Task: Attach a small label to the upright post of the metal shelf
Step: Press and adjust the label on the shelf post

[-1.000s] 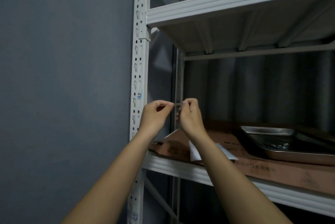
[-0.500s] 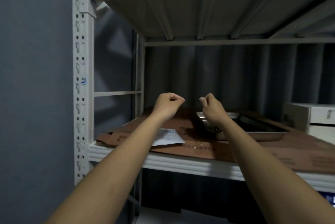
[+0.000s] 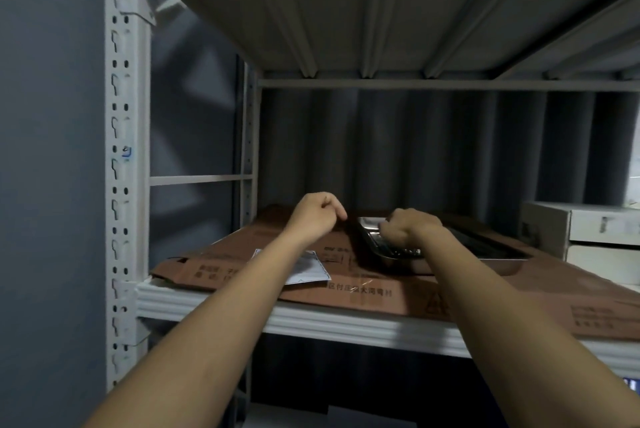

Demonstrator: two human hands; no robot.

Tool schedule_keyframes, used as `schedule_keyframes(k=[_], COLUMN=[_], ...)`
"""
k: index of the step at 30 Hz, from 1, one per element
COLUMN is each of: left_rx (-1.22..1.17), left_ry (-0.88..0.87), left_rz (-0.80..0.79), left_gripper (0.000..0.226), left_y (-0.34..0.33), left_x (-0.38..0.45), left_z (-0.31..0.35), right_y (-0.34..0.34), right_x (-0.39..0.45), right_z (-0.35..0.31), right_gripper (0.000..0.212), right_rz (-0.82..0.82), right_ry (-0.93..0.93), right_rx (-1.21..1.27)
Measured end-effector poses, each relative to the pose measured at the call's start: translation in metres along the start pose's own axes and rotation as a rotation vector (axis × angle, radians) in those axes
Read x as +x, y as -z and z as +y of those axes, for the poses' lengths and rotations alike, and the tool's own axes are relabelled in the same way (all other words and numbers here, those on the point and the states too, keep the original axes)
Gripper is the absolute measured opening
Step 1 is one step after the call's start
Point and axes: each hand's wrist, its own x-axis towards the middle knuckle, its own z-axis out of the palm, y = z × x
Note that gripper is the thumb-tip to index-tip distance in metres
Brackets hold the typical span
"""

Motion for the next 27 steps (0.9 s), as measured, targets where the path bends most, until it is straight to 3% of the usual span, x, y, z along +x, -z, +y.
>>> schedule_keyframes(k=[2,4,7,8,10,13,15,17,21,23,27], left_rx=[-0.036,-0.068,-0.101,-0.082,-0.041,-0.093,-0.149,-0.022,0.156,0.131,0.246], left_ry=[0.054,0.071,0.053,0.033,-0.012,-0.018,-0.014,-0.073,-0.166,-0.169,-0.223], left_rz=[-0.018,-0.010,0.079,0.102,0.116,0.188,0.290,0.410,0.558,0.595,0.683], left_gripper=[0.029,0.045,0.021,0.016,0.035,0.009,0.014,0.015,0.012,0.024,0.018], left_y=[0.004,0.008,0.017,0.022,0.033,0.057,0.077,0.102,0.161,0.191,0.235], left_x=[0.000,0.001,0.001,-0.001,-0.004,-0.011,-0.014,-0.019,-0.036,-0.043,-0.055], left_z=[0.000,-0.002,-0.010,-0.012,-0.016,-0.021,-0.028,-0.039,-0.057,-0.065,-0.081], right_y=[-0.002,0.000,0.002,0.003,0.003,0.002,0.001,-0.002,-0.010,-0.012,-0.014], right_x=[0.000,0.000,-0.003,-0.004,-0.005,-0.007,-0.011,-0.014,-0.020,-0.023,-0.023], right_z=[-0.004,-0.007,-0.016,-0.023,-0.041,-0.075,-0.103,-0.135,-0.203,-0.235,-0.291], right_gripper=[0.046,0.026,0.011,0.018,0.037,0.018,0.029,0.013,0.007,0.027,0.044], right_rz=[0.010,0.056,0.109,0.115,0.120,0.152,0.175,0.241,0.294,0.280,0.239], right_ry=[0.007,0.093,0.147,0.146,0.158,0.331,0.488,0.573,0.691,0.740,0.691], right_rx=[-0.003,0.036,0.050,0.014,0.001,0.261,0.384,0.468,0.703,0.782,0.922])
